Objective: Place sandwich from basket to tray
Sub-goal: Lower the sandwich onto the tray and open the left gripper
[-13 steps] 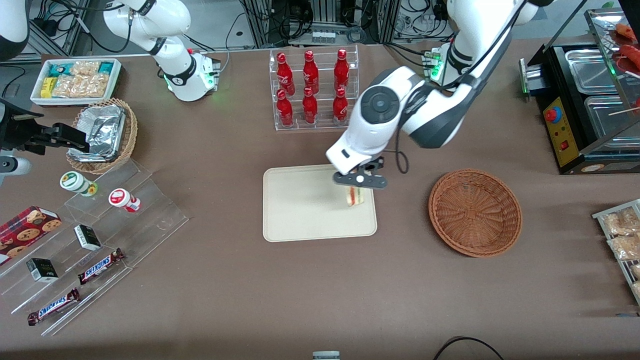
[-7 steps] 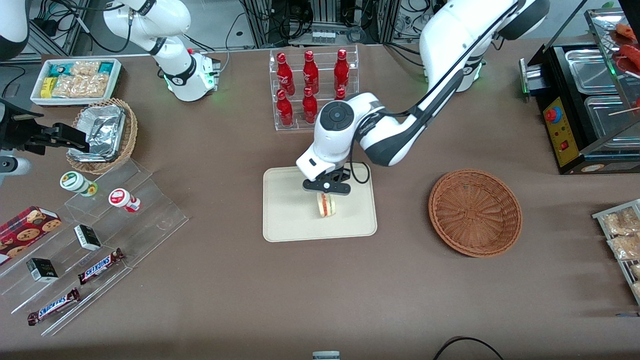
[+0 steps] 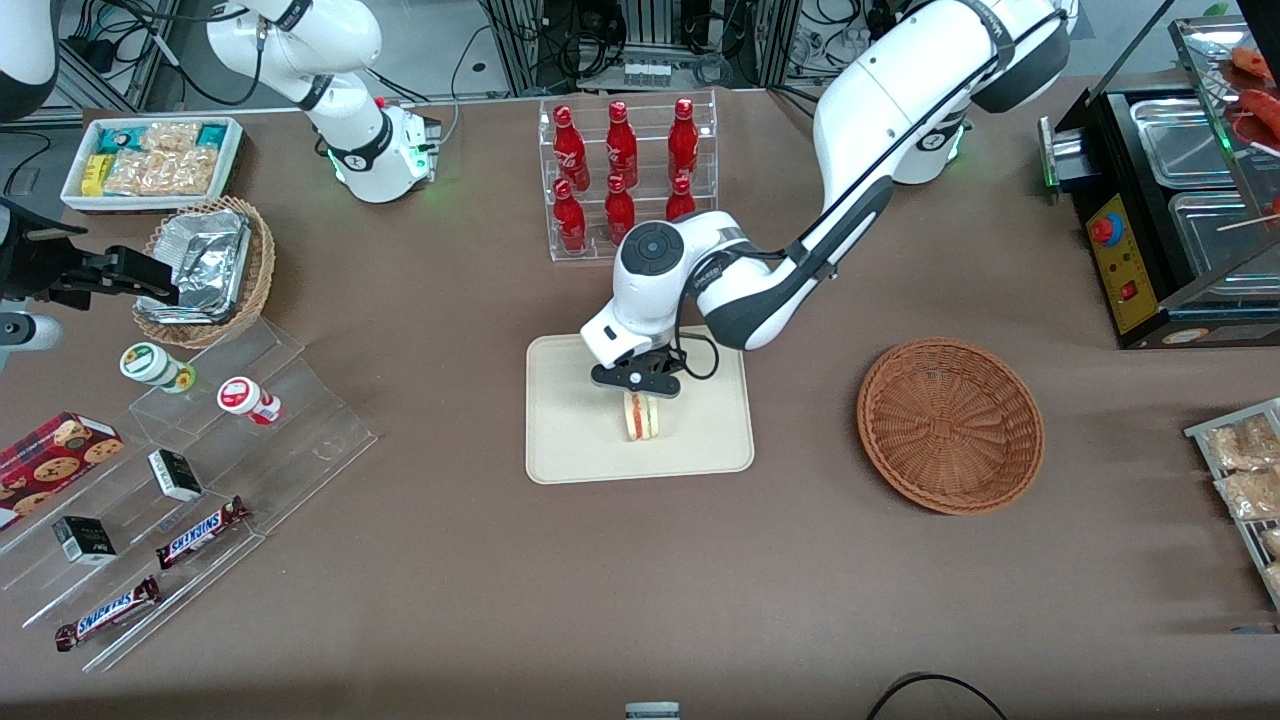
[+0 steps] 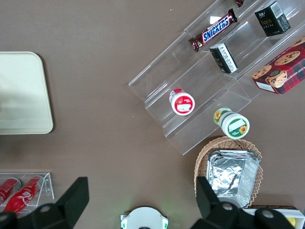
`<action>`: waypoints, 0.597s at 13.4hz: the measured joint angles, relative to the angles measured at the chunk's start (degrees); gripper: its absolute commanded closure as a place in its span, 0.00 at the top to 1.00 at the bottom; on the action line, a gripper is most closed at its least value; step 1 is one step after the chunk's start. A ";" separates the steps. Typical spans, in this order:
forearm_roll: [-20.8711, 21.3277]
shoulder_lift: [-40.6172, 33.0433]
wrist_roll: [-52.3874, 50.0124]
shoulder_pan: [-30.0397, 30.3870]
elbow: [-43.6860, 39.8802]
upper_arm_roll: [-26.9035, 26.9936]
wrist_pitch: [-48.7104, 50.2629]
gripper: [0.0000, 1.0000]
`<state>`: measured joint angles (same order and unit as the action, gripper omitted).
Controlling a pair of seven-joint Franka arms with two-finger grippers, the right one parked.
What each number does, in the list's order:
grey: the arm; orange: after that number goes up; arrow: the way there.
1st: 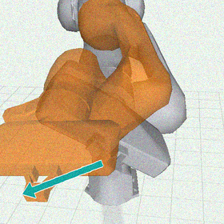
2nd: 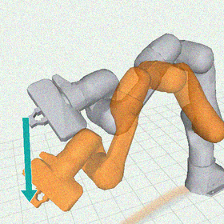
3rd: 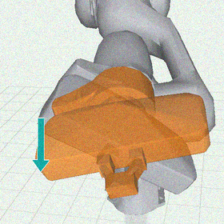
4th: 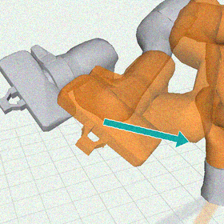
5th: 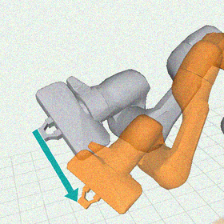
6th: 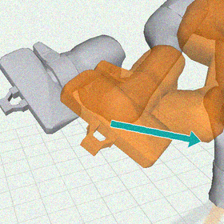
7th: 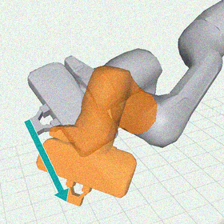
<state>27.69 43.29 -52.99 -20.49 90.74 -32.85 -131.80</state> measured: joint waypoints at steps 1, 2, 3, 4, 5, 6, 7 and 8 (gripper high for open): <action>0.09 0.33 0.00 0.00 -0.16 0.00 -0.03 0.81; 0.11 0.56 0.00 0.00 -0.21 0.00 -0.03 0.98; 0.12 0.73 -0.02 0.00 -0.22 0.00 -0.03 0.99; 0.13 0.81 -0.04 0.00 -0.22 0.00 -0.03 0.99; 0.13 0.83 -0.06 0.00 -0.24 0.00 -0.03 0.99; 0.13 0.83 -0.09 0.00 -0.35 0.00 0.05 0.99; 0.15 0.83 -0.13 0.00 -0.62 -0.01 0.57 0.99; 0.18 0.78 -0.16 -0.01 -1.41 -0.03 2.36 0.99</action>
<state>27.86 44.06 -53.15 -20.50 89.33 -32.88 -129.44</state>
